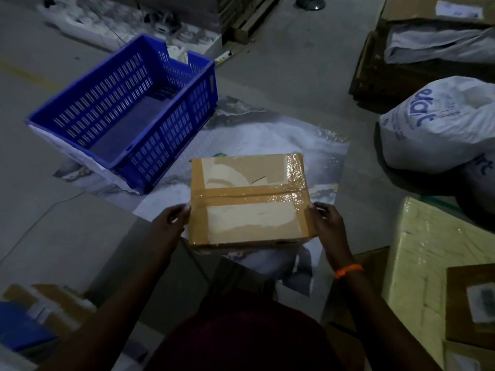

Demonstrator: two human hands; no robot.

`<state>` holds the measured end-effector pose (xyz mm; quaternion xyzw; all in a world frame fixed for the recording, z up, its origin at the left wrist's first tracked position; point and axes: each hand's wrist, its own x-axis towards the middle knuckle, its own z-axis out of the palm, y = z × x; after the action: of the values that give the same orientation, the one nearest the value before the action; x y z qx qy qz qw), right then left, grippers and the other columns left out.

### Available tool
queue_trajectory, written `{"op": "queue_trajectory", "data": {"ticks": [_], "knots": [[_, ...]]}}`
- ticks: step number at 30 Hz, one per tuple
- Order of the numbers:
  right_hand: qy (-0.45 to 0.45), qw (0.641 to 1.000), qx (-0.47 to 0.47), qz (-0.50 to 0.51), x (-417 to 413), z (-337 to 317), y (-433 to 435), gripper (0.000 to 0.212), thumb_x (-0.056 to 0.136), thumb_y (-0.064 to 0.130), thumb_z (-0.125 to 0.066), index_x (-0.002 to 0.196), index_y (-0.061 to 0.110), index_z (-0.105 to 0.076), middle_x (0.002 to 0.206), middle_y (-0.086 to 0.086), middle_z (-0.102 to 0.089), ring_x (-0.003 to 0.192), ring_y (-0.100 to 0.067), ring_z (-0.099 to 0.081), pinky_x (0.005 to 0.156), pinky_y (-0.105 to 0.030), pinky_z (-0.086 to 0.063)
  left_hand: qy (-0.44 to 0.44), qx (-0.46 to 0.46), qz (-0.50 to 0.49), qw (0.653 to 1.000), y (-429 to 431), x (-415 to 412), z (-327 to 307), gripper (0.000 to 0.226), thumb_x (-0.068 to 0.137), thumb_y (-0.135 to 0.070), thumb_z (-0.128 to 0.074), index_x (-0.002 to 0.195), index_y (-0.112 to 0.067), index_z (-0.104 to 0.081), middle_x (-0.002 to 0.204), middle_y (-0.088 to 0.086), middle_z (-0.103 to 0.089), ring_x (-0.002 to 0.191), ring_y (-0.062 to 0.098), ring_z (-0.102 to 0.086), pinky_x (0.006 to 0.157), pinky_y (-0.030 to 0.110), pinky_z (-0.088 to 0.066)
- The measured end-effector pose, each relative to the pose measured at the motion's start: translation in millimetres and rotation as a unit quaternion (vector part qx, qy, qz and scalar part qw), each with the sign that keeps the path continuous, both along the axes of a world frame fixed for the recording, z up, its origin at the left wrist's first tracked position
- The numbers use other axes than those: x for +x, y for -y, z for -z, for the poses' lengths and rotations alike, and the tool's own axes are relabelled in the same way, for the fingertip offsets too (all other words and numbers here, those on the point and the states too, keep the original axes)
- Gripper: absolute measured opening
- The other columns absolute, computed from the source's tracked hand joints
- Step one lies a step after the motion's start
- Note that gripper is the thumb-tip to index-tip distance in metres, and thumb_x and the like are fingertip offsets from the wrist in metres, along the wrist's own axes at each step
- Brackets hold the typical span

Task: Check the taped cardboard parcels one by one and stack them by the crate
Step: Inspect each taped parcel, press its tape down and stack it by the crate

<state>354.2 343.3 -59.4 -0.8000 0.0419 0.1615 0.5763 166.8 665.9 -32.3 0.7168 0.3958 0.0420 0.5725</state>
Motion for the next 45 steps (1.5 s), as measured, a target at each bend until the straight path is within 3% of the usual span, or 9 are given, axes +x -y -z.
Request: {"op": "queue_trajectory", "data": {"ticks": [4, 9, 15, 24, 28, 33, 36, 39, 45], "knots": [[-0.022, 0.998, -0.007, -0.061, 55.5, -6.2, -32.7, 0.066, 0.091, 0.053, -0.073, 0.142, 0.016, -0.056, 0.129, -0.002, -0.067, 0.115, -0.019, -0.066, 0.094, -0.038, -0.057, -0.003, -0.002, 0.038, 0.999, -24.1, 59.6, -2.3, 0.062, 0.091, -0.058, -0.064, 0.141, -0.023, -0.053, 0.135, 0.002, -0.061, 0.123, 0.02, -0.059, 0.101, 0.047, -0.052], [-0.003, 0.994, -0.042, -0.099, 90.1, -13.6, -68.2, 0.051, 0.081, 0.069, -0.068, 0.104, 0.024, -0.073, 0.097, 0.001, -0.077, 0.096, -0.025, -0.073, 0.087, -0.046, -0.059, 0.054, -0.074, 0.02, 0.996, -7.3, 99.3, -29.9, 0.005, 0.1, -0.031, -0.06, 0.104, -0.032, -0.063, 0.107, 0.0, -0.066, 0.094, 0.021, -0.064, 0.069, 0.031, -0.05], [0.103, 0.992, 0.047, -0.059, 81.7, -51.5, -70.1, 0.021, 0.1, 0.043, -0.065, 0.109, 0.024, -0.068, 0.097, -0.002, -0.071, 0.092, -0.015, -0.066, 0.077, -0.029, -0.049, 0.153, -0.102, -0.045, 0.982, -12.2, 93.0, -39.5, 0.043, 0.095, -0.033, -0.067, 0.136, -0.025, -0.058, 0.125, -0.004, -0.068, 0.11, 0.013, -0.066, 0.086, 0.038, -0.054], [0.1, 0.98, 0.165, 0.04, 14.0, -57.4, -34.7, 0.059, 0.08, 0.077, -0.067, 0.111, 0.028, -0.069, 0.113, 0.002, -0.073, 0.114, -0.019, -0.068, 0.1, -0.041, -0.052, 0.213, -0.174, -0.135, 0.952, 10.0, 46.7, -46.3, 0.038, 0.095, -0.044, -0.064, 0.121, -0.017, -0.058, 0.133, 0.002, -0.064, 0.119, 0.015, -0.065, 0.099, 0.048, -0.053], [0.076, 0.987, 0.129, 0.062, -12.1, -40.7, -19.5, 0.055, 0.077, 0.08, -0.068, 0.107, 0.033, -0.07, 0.114, 0.002, -0.074, 0.115, -0.018, -0.068, 0.102, -0.044, -0.054, 0.145, -0.08, -0.136, 0.977, 29.6, 26.7, -40.8, 0.054, 0.081, -0.065, -0.07, 0.115, -0.024, -0.063, 0.126, -0.004, -0.066, 0.117, 0.014, -0.064, 0.097, 0.048, -0.054], [0.082, 0.993, 0.065, 0.054, -22.4, -43.5, -8.4, 0.045, 0.087, 0.055, -0.072, 0.116, 0.022, -0.065, 0.113, 0.004, -0.072, 0.114, -0.017, -0.067, 0.095, -0.037, -0.057, 0.115, 0.017, -0.13, 0.985, 42.1, 20.1, -41.6, 0.036, 0.093, -0.034, -0.069, 0.12, -0.011, -0.062, 0.115, -0.008, -0.065, 0.094, -0.012, -0.062, 0.091, 0.035, -0.055], [0.177, 0.981, -0.069, 0.035, -18.2, -51.1, -15.1, 0.051, 0.093, 0.043, -0.07, 0.135, 0.015, -0.059, 0.134, -0.005, -0.065, 0.128, -0.022, -0.06, 0.104, -0.04, -0.052, 0.107, 0.107, -0.09, 0.984, 34.9, 28.6, -45.4, 0.051, 0.093, -0.027, -0.073, 0.138, -0.014, -0.053, 0.138, 0.0, -0.058, 0.119, 0.008, -0.058, 0.097, 0.035, -0.052], [0.322, 0.933, -0.156, -0.047, -8.4, -58.7, -39.6, 0.066, 0.099, 0.044, -0.065, 0.151, 0.008, -0.046, 0.158, -0.014, -0.045, 0.148, -0.03, -0.04, 0.117, -0.044, -0.038, 0.127, 0.307, 0.065, 0.941, 31.0, 48.2, -46.2, 0.058, 0.096, -0.03, -0.068, 0.148, -0.018, -0.046, 0.154, 0.005, -0.044, 0.141, 0.021, -0.042, 0.109, 0.04, -0.041], [0.382, 0.829, -0.293, -0.287, 10.5, -62.0, -107.6, 0.069, 0.105, 0.05, -0.029, 0.159, 0.007, -0.036, 0.166, -0.014, -0.031, 0.156, -0.031, -0.024, 0.123, -0.053, -0.028, 0.054, 0.439, 0.337, 0.831, 41.3, 109.8, -38.7, 0.069, 0.103, -0.052, -0.03, 0.159, -0.012, -0.028, 0.167, 0.011, -0.021, 0.155, 0.028, -0.018, 0.122, 0.051, -0.025]]}}
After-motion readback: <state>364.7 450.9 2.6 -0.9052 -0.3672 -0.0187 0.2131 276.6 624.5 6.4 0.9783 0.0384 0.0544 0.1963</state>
